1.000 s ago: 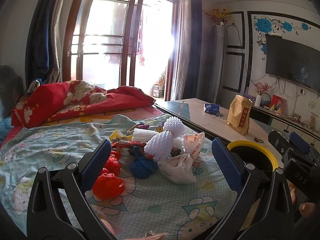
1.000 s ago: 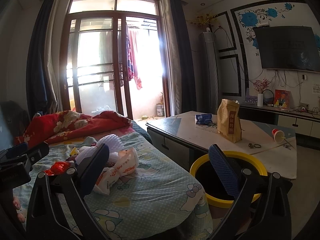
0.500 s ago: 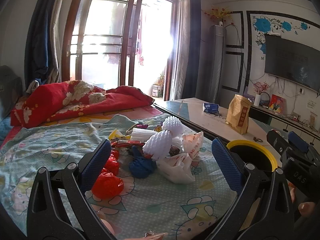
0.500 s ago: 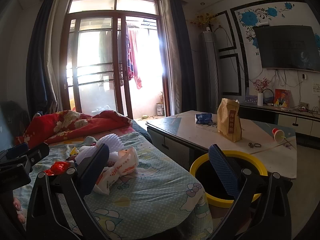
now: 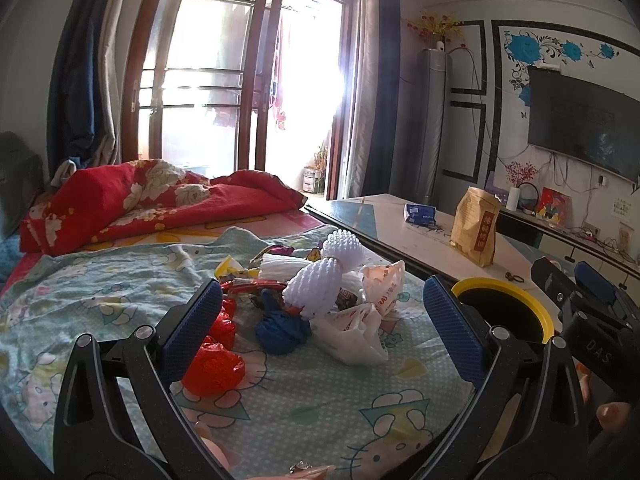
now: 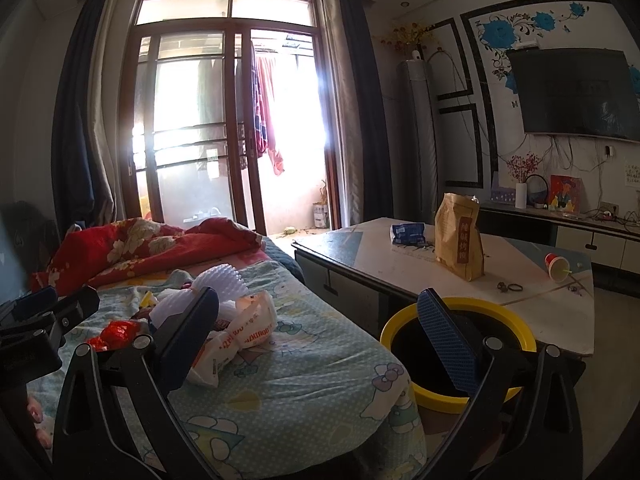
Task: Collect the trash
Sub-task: 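Lower left tool to red plastic bag while right tool lowers to white foam net bundle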
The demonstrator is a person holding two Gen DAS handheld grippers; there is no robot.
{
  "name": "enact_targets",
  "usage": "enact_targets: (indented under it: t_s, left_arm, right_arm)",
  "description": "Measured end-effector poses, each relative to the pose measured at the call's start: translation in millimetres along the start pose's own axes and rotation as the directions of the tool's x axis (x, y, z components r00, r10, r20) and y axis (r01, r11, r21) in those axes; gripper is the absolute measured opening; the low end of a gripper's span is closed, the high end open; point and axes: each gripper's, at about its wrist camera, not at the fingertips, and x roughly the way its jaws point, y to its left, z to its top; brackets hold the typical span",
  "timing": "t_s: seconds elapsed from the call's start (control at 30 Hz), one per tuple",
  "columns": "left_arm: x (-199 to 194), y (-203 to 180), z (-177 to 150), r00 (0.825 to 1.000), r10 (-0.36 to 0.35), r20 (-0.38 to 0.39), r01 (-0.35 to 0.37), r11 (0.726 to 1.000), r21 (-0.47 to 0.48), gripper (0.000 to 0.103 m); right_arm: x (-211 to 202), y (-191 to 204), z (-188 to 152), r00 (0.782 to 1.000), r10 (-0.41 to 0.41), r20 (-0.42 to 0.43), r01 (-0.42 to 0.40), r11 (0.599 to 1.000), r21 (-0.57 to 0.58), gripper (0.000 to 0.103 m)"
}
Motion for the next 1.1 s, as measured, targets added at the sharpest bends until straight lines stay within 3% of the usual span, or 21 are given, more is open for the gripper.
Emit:
enact_targets:
  t_s: [0.17,0.37,0.6,0.9,1.1]
  left_arm:
    - [1.6,-3.0,-2.9,1.000,0.002,-0.015,-0.002,1.000,-0.006,0.092]
    - [9.9,16.2,2.6,0.998,0.058,-0.025,-0.059,0.998,-0.035,0.092]
    - [15.3,53.1,13.1,0.988,0.154,-0.016,-0.154,0.984,-0.086,0.092]
    - [20.5,102.6,17.7,0.958,0.281,-0.048,-0.285,0.948,-0.138,0.092]
    - [40.2,136.4,4.3,0.951,0.268,-0.153,-0.294,0.939,-0.181,0.092]
  right_arm:
    - [9.6,1.2,-1.1,0.998,0.050,-0.035,-0.050,0.999,0.005,0.097]
    - [28.3,19.9,7.3,0.985,0.148,-0.094,-0.149,0.989,-0.008,0.097]
    - [63.4,60.0,12.4,0.946,0.263,-0.189,-0.269,0.963,-0.002,0.097]
    - [105.0,104.1,9.1,0.903,0.310,-0.298,-0.325,0.946,-0.002,0.097]
    - [142.7,124.2,6.9,0.872,0.315,-0.375,-0.333,0.943,0.016,0.097]
